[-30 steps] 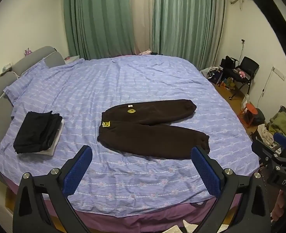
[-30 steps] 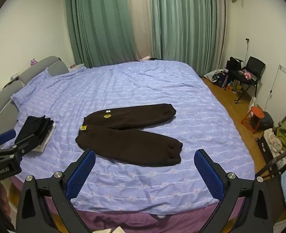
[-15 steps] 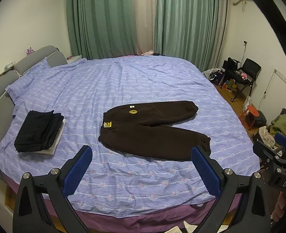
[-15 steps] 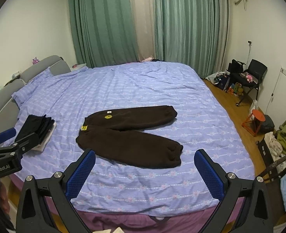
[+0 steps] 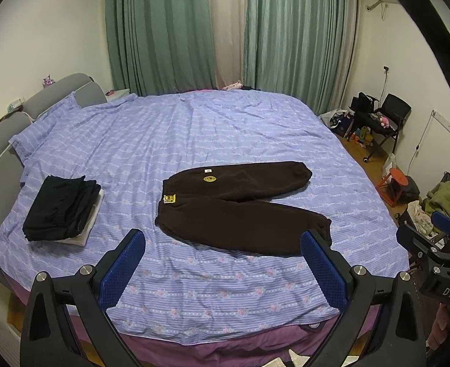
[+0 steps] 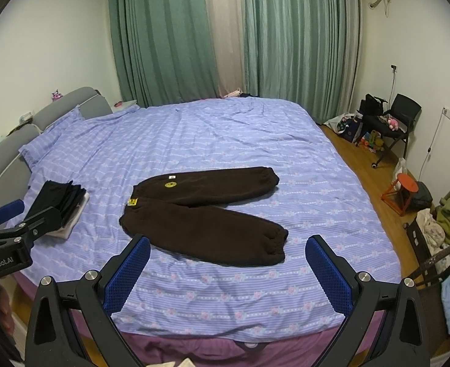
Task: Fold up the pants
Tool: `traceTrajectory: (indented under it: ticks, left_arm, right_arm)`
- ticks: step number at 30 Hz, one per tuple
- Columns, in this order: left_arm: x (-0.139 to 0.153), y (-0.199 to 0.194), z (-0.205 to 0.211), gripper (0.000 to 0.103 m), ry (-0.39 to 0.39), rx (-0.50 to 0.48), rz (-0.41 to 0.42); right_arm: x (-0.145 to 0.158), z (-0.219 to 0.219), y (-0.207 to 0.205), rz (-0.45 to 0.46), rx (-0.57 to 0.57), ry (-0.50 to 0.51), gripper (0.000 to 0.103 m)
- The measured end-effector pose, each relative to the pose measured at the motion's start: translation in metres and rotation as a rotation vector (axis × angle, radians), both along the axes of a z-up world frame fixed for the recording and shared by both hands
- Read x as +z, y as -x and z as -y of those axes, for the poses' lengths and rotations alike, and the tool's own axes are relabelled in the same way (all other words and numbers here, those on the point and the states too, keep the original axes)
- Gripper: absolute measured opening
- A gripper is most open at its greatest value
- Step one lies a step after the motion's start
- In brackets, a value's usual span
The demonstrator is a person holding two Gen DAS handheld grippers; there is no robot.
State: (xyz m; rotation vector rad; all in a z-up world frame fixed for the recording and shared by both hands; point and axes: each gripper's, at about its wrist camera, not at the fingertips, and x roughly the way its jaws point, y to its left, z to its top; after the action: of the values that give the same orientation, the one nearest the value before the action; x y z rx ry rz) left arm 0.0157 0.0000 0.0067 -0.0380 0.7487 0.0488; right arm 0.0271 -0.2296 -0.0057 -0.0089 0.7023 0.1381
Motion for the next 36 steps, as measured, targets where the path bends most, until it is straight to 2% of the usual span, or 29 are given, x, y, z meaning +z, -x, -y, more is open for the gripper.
traceTrajectory:
  ticks: [36]
  left_arm:
    - [0.004,-0.002,0.011,0.103,-0.007,0.005,0.025]
  right_arm:
    - [-0.004,0.001,-0.007,-0.006,0.005,-0.005,0.103]
